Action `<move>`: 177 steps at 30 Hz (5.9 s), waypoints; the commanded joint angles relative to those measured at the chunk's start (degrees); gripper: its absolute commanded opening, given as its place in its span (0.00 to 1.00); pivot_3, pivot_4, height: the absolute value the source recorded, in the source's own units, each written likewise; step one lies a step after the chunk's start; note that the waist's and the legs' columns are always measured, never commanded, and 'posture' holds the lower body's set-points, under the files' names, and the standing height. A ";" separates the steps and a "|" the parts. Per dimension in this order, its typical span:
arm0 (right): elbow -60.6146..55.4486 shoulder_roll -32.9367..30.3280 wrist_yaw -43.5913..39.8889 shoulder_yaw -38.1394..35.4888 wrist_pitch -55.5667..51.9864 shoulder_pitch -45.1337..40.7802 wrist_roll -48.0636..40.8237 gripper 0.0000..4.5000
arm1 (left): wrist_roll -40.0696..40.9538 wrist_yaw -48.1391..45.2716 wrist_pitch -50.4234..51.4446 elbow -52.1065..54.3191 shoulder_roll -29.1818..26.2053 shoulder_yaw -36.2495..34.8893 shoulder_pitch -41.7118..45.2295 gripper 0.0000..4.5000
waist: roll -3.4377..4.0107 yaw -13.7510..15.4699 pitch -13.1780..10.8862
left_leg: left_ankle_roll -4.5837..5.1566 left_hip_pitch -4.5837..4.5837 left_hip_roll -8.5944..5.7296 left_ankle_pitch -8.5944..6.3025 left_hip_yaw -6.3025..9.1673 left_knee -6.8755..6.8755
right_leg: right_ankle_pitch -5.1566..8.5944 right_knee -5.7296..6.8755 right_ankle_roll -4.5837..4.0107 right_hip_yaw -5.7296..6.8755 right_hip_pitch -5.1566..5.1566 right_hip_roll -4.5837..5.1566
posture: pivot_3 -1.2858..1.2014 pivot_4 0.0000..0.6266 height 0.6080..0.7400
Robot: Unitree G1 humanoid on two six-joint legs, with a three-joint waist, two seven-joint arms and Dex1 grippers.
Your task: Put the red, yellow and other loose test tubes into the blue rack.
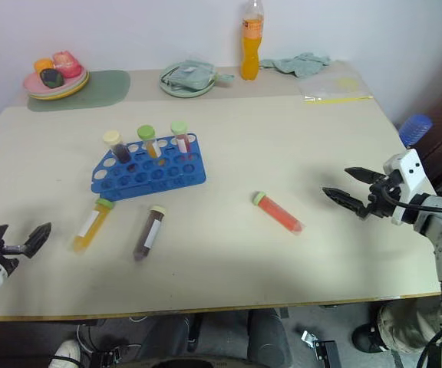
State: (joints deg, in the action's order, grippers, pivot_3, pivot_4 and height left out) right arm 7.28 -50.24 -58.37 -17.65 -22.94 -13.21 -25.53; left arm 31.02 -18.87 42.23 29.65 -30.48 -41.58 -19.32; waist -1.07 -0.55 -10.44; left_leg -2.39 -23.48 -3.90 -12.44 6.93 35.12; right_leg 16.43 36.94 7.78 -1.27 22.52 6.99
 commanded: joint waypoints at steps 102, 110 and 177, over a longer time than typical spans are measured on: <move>21.01 57.15 38.34 29.87 33.75 -26.06 20.93 0.17 | -13.97 -4.81 -29.68 -6.90 6.31 24.76 11.04 1.00 | 0.05 -0.80 -0.01 | -0.27 -0.37 -0.13 0.18 0.04 -0.04 | -0.17 0.38 0.12 -0.12 0.72 -0.22 | 0.52 0.24 1.00; 26.95 57.73 39.90 28.45 36.47 -28.39 22.36 0.17 | -14.06 -4.82 -29.42 -6.38 6.58 25.67 11.26 1.00 | 0.06 -1.13 -0.01 | -0.28 -0.30 -0.13 0.19 0.04 -0.04 | -0.16 0.40 0.12 -0.12 0.68 -0.23 | 0.52 0.24 1.00; -25.45 27.01 4.24 31.96 6.59 -10.24 5.05 0.95 | 6.65 -10.31 50.27 -16.55 -36.53 43.40 47.89 1.00 | 0.15 -1.77 -0.16 | -0.30 -0.13 -0.11 0.20 0.39 -0.13 | -0.11 0.51 0.13 -0.04 0.50 -0.31 | 0.52 0.24 1.00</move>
State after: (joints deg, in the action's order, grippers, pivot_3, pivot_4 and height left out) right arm -15.34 -23.05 -53.90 14.09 -15.96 -23.56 -19.47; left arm 37.86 -29.82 92.04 14.16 -67.21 0.32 27.17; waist -0.91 -2.33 -10.60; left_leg -2.69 -23.61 -4.02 -12.24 7.32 35.00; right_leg 16.33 37.44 7.91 -1.31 23.01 6.69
